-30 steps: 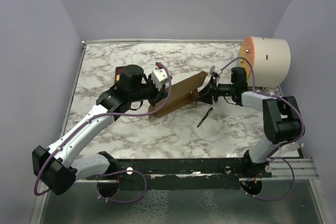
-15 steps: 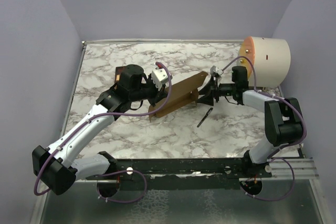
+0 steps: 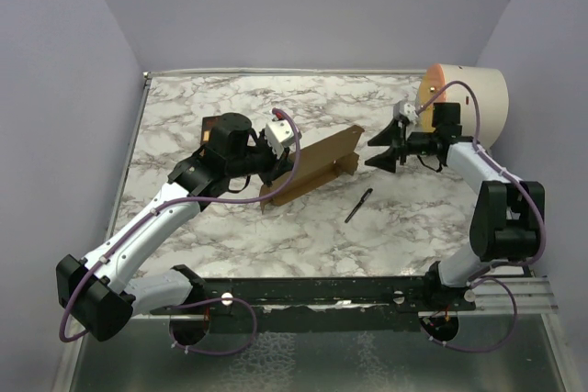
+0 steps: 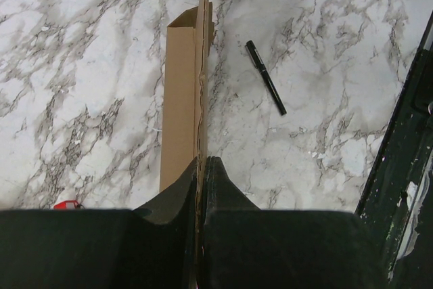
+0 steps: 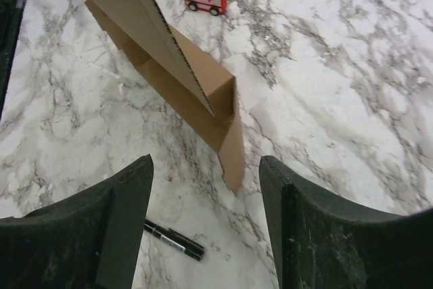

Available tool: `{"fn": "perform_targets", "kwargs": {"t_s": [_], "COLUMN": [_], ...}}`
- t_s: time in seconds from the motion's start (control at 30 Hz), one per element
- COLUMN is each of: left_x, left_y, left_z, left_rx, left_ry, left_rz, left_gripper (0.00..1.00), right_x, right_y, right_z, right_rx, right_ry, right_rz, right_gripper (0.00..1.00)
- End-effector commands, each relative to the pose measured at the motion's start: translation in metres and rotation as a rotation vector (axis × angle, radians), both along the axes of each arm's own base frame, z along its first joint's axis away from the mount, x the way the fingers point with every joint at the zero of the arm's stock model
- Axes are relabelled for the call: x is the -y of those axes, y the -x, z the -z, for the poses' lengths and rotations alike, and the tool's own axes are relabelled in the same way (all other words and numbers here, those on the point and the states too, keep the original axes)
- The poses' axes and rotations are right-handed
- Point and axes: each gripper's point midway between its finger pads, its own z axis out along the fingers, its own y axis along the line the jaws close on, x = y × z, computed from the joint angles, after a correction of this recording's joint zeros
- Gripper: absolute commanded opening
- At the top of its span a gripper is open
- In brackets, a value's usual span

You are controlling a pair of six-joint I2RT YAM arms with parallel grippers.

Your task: Fold the paper box

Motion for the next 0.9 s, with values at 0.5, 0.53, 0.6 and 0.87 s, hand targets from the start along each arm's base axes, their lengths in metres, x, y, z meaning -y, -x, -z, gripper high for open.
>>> {"fn": "perform_targets", "kwargs": {"t_s": [0.5,0.53,0.6,0.87], "left_x": [0.0,0.0,0.001,0.003], "left_y": [0.005,0.006,0.005,0.003], "left_z": [0.001,0.001,0.001,0.001], "left_rx": [-0.026,-0.026,-0.024,-0.024], "left_ry": [-0.008,-0.009,-0.008,-0.006], "left_rz": [0.017,0.017,0.016,0.018], "left_gripper": [0.0,0.0,0.0,0.0], "right_x": [0.007,0.003,-0.006,-0.026], "right_y": [-0.062,-0.059,-0.053,-0.024], "right_z": [0.025,0.029,0.036,0.048], "right_rx": [-0.01,-0.021,-0.038,-0.065], "right_ry": [0.159,0.159,0.157,0.125], "right_rz": [0.253,0.237,0.203,0.063], "right_gripper": [0.15,0.16,0.19,0.33]}}
